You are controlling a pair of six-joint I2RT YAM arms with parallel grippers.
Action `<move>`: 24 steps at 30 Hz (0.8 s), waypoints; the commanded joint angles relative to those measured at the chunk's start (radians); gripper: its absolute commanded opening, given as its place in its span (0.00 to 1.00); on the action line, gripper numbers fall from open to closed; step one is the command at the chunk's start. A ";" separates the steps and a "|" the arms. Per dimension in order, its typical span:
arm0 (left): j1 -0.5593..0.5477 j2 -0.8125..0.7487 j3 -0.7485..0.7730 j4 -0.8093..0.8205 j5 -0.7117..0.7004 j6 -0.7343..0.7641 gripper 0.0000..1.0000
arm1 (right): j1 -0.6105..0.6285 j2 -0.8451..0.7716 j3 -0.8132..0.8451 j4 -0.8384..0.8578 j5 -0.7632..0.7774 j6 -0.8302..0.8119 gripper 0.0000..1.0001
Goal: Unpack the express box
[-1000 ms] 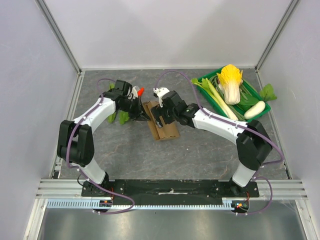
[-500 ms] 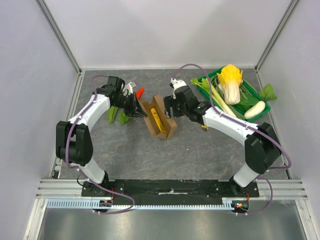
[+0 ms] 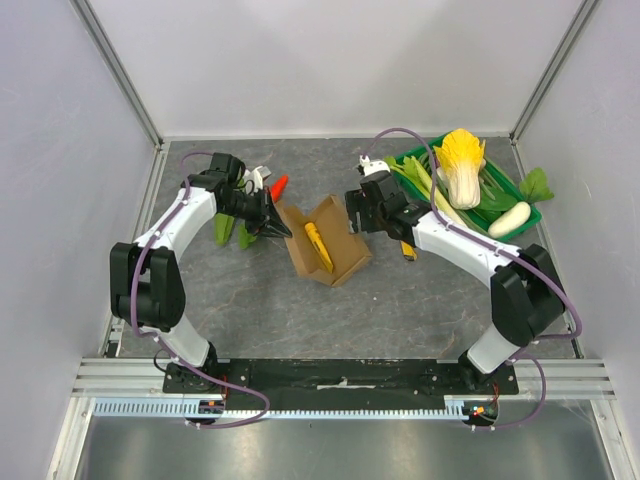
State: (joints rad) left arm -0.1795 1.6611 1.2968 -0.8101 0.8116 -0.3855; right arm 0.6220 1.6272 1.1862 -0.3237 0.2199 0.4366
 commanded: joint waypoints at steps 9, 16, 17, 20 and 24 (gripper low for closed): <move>0.003 -0.049 0.045 -0.032 0.060 0.059 0.02 | 0.108 -0.096 0.101 0.095 -0.074 -0.117 0.62; 0.003 -0.037 0.068 -0.049 0.072 0.059 0.02 | 0.133 0.005 0.098 0.114 -0.140 -0.095 0.45; 0.003 -0.035 0.071 -0.052 0.070 0.063 0.02 | 0.134 0.022 0.098 0.115 -0.155 -0.090 0.45; 0.003 -0.035 0.068 -0.051 0.083 0.060 0.02 | 0.133 0.094 0.099 0.115 -0.148 -0.073 0.48; 0.003 -0.046 0.059 -0.040 0.097 0.056 0.02 | 0.125 0.160 0.090 0.114 -0.123 -0.052 0.50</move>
State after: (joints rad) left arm -0.1780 1.6611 1.3231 -0.8577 0.8429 -0.3653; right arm 0.7547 1.7443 1.2606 -0.2256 0.0837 0.3595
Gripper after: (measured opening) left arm 0.032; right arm 0.493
